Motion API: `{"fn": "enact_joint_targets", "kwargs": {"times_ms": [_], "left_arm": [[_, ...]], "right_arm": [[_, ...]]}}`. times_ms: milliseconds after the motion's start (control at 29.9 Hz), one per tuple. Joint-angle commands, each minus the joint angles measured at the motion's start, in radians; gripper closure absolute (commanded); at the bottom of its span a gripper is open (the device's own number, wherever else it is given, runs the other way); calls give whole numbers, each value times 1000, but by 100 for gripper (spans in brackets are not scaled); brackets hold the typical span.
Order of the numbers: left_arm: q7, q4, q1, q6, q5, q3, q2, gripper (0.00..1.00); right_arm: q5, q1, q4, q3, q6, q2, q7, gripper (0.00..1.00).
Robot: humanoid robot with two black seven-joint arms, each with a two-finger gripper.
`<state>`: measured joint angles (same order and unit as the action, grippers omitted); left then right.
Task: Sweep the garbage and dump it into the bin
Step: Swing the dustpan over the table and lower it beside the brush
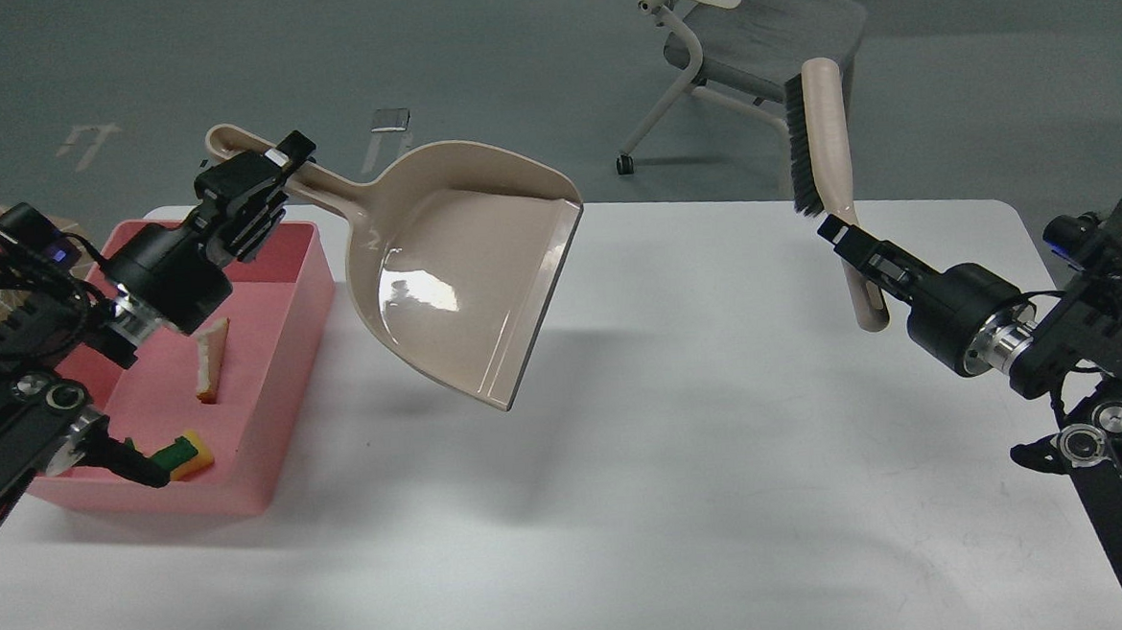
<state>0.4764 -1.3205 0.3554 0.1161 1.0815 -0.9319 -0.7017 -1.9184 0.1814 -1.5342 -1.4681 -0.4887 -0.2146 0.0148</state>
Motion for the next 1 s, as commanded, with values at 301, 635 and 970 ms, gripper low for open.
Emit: {"fn": "enact_joint_targets", "kwargs": {"times_ms": [301, 635, 970], "left_arm": [[-68, 0, -1, -62, -72, 16, 191, 92], [-59, 113, -4, -137, -75, 45, 344, 92], [-55, 253, 14, -249, -75, 171, 347, 91]], "right_arm": [[16, -28, 2, 0, 0, -25, -26, 74], [16, -59, -7, 0, 0, -25, -26, 74], [18, -148, -55, 0, 0, -63, -26, 74]]}}
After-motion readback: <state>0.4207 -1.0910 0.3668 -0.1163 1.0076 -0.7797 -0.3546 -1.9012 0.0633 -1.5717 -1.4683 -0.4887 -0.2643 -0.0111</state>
